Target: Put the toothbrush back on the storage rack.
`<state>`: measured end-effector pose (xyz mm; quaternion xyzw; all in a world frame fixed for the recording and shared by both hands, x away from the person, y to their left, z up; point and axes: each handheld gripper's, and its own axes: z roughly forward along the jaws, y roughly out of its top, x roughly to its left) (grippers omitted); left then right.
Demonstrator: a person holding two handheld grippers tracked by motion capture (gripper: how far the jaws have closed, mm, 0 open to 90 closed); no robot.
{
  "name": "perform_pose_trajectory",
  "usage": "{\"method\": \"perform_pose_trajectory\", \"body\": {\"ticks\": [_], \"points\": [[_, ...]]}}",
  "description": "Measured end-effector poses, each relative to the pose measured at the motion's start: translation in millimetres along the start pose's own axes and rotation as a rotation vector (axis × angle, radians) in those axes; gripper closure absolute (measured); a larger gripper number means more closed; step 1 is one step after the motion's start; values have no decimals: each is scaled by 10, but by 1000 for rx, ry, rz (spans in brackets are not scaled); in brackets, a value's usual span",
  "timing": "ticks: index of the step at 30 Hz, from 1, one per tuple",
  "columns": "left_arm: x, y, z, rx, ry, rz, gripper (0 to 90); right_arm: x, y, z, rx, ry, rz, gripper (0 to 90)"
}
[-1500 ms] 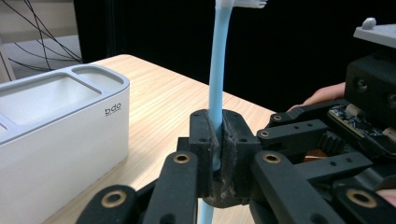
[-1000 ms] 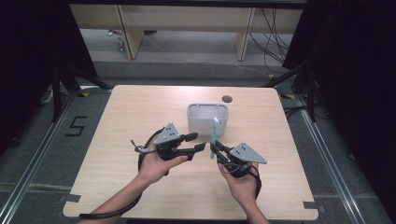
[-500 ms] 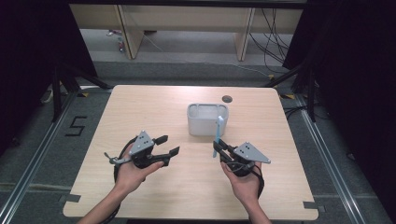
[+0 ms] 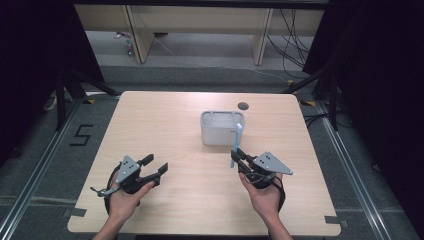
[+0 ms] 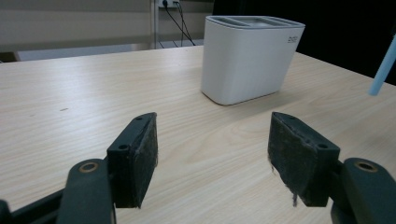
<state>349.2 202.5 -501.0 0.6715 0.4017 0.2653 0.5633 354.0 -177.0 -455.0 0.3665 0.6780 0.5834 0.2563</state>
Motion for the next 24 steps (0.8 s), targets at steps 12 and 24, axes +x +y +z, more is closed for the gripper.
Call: {"method": "perform_pose_trajectory", "body": {"ticks": [12, 24], "points": [[27, -204, 39, -23, 8, 12, 316, -71, 53, -12, -1, -19, -8, 791], [-12, -219, 29, -19, 29, 35, 319, -161, 202, 40, -11, -33, -36, 791]]}}
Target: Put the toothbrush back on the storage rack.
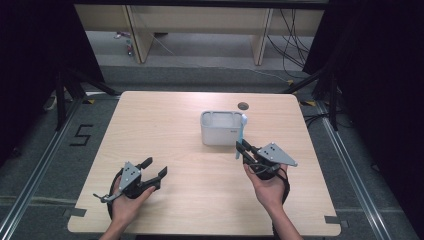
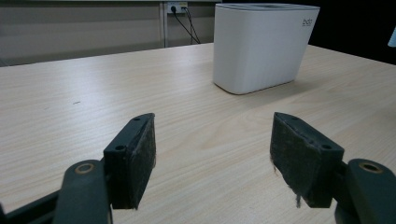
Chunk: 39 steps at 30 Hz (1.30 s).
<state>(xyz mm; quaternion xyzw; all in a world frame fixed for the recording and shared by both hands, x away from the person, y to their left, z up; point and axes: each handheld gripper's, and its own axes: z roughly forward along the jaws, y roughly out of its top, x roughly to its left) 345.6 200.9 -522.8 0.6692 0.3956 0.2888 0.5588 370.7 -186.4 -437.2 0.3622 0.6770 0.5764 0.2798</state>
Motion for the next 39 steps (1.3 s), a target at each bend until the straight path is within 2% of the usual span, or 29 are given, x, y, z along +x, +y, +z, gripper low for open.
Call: {"method": "perform_pose_trajectory", "body": {"ticks": [2, 3, 4, 5, 8, 9, 10, 11, 14, 15, 21, 23, 24, 25, 27, 28, 32, 34, 39], "points": [[-1, -3, 0, -9, 0, 6, 320, -30, 29, 10, -5, -19, -18, 791], [-2, -2, 0, -8, 1, 6, 319, -22, 36, 22, -6, -11, 8, 791], [-2, -3, 1, -9, 3, 0, 320, -51, 60, 34, -4, -22, -10, 791], [5, -4, 0, -10, 6, -11, 320, -50, 69, 38, -4, -36, 1, 791], [13, -3, 0, -9, 7, -14, 321, -88, 94, 56, -9, -38, -18, 791], [12, -3, 1, -9, 8, -15, 321, -77, 102, 60, -5, -41, 7, 791], [11, -3, 1, -8, 9, -14, 321, -98, 114, 78, -11, -27, 5, 790], [7, -3, 2, -7, 9, -13, 322, -119, 128, 84, -14, -36, -14, 790], [1, -2, 4, -6, 11, -6, 324, -147, 159, 107, -8, -48, 2, 790], [1, -2, 4, -6, 11, -6, 324, -167, 177, 115, -3, -63, 0, 790], [6, -1, 6, -2, 10, -9, 325, -242, 222, 185, -20, -70, -9, 791], [5, -6, 21, -16, 5, -11, 326, -256, 239, 193, -12, -79, -21, 790], [4, -6, 22, -17, 5, -8, 327, -248, 245, 199, -11, -89, -1, 790], [4, -6, 22, -17, 5, -8, 328, -272, 257, 215, -16, -79, -24, 790], [2, -5, 21, -14, 6, -5, 328, -271, 268, 218, -12, -84, -9, 790], [-3, 0, 12, -1, 12, -3, 329, -294, 294, 235, -14, -88, -13, 790], [-4, 1, 11, 0, 13, -2, 330, -329, 332, 270, -16, -100, -11, 790], [-1, -5, 22, -15, 7, -4, 331, -348, 356, 299, -26, -110, -12, 790], [1, 2, 10, 3, 12, -4, 332, -375, 407, 351, -33, -118, -3, 790]]}}
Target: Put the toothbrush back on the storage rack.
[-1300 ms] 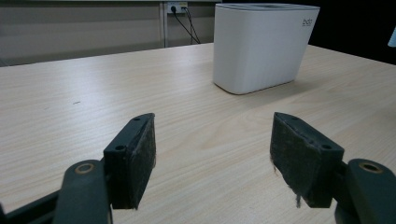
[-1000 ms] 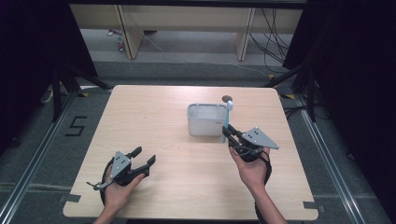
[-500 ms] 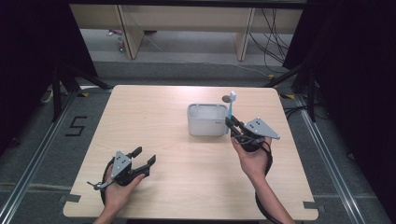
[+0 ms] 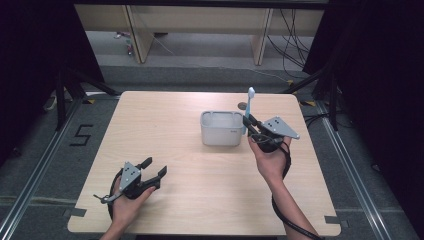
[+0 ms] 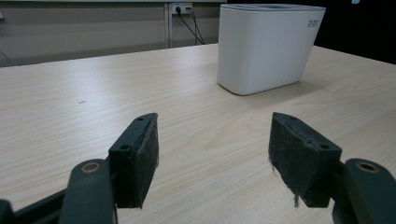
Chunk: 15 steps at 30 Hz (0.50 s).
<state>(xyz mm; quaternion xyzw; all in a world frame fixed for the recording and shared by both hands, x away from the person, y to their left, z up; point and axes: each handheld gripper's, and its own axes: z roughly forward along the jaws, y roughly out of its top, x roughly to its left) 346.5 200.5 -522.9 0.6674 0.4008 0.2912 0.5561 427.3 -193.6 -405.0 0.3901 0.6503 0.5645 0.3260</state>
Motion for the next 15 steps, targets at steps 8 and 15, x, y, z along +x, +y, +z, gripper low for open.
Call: {"method": "perform_pose_trajectory", "body": {"ticks": [8, 15], "points": [[-6, -1, 4, -1, -1, 3, 332, -29, 66, 82, -17, -1, -3, 790], [-5, -1, 3, 0, -2, 3, 333, -43, 107, 153, -19, -16, 13, 790]]}}
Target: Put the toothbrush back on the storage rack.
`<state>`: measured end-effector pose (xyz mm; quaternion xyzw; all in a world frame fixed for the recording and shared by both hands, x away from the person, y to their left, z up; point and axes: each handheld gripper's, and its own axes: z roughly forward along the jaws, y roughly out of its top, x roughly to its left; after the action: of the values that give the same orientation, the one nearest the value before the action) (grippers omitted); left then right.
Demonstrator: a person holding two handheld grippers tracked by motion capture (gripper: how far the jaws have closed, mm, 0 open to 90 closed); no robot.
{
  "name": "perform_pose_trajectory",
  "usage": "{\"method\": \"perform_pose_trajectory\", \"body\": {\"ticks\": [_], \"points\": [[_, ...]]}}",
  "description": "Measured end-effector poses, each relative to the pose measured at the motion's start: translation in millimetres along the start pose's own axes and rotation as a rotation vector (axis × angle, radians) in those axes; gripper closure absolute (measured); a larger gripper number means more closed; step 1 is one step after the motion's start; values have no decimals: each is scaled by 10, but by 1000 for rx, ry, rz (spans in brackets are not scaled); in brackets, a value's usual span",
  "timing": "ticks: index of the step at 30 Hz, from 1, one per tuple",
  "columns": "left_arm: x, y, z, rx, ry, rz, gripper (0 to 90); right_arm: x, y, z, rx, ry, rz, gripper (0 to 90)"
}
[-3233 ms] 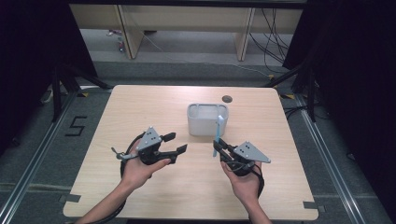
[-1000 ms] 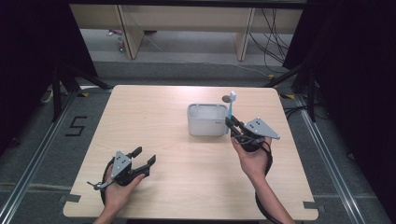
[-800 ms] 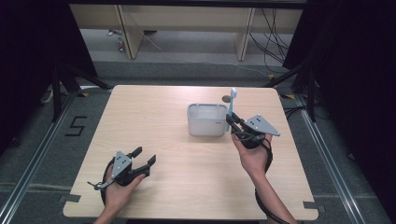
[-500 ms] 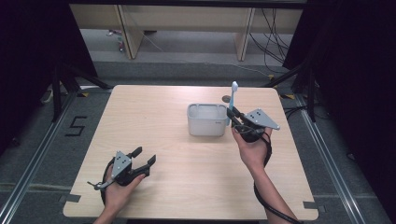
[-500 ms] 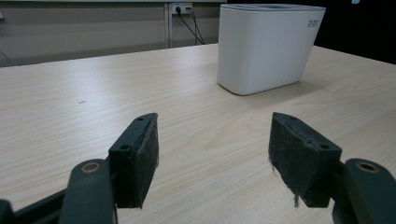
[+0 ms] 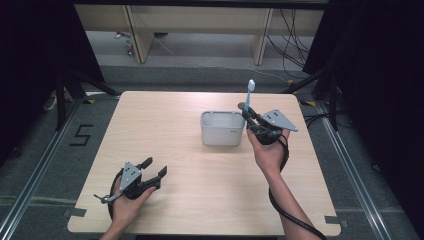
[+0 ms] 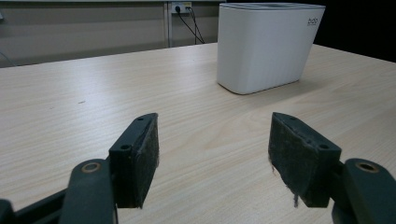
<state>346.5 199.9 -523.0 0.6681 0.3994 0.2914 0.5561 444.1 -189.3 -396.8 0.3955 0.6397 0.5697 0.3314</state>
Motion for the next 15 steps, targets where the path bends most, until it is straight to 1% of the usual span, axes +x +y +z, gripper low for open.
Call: {"method": "perform_pose_trajectory", "body": {"ticks": [1, 2, 3, 4, 5, 6, 7, 8, 9, 10, 11, 13, 14, 15], "points": [[0, 0, -1, 0, 1, -1, 333, -7, -2, 16, -8, 2, -8, 790], [2, 0, -2, 0, 0, 0, 333, -6, -2, 16, 4, -4, -2, 790], [1, 0, -2, 0, 0, 0, 333, -3, -5, 26, 3, -8, 6, 790], [0, 0, 0, 1, 0, 0, 333, -17, -3, 40, 0, 3, -5, 790], [-2, 0, 3, -1, -1, 0, 333, -12, -1, 55, -5, -4, 8, 790], [-4, 0, 3, 1, 1, 5, 333, -12, -1, 55, -5, -4, 8, 790], [-7, 1, 3, 2, 1, 9, 333, -15, 10, 64, 2, 6, 17, 790], [-11, 1, 3, 4, 1, 11, 333, -15, 10, 64, 2, 6, 17, 790], [-14, 2, 4, 6, 1, 14, 333, -24, 15, 80, -8, -5, 1, 790], [-14, 2, 4, 6, 1, 14, 334, -24, 15, 80, -8, -5, 1, 790], [-13, 2, 4, 7, 1, 14, 334, -21, 14, 95, -8, 8, 11, 790], [-11, 2, 5, 5, 1, 11, 334, -24, 8, 109, -11, -8, 9, 790], [-9, 0, 8, 2, -1, 9, 333, -27, 3, 119, -10, -11, 15, 790], [-9, 3, 5, 7, 1, 9, 333, -36, -9, 147, -14, -7, 8, 790]]}}
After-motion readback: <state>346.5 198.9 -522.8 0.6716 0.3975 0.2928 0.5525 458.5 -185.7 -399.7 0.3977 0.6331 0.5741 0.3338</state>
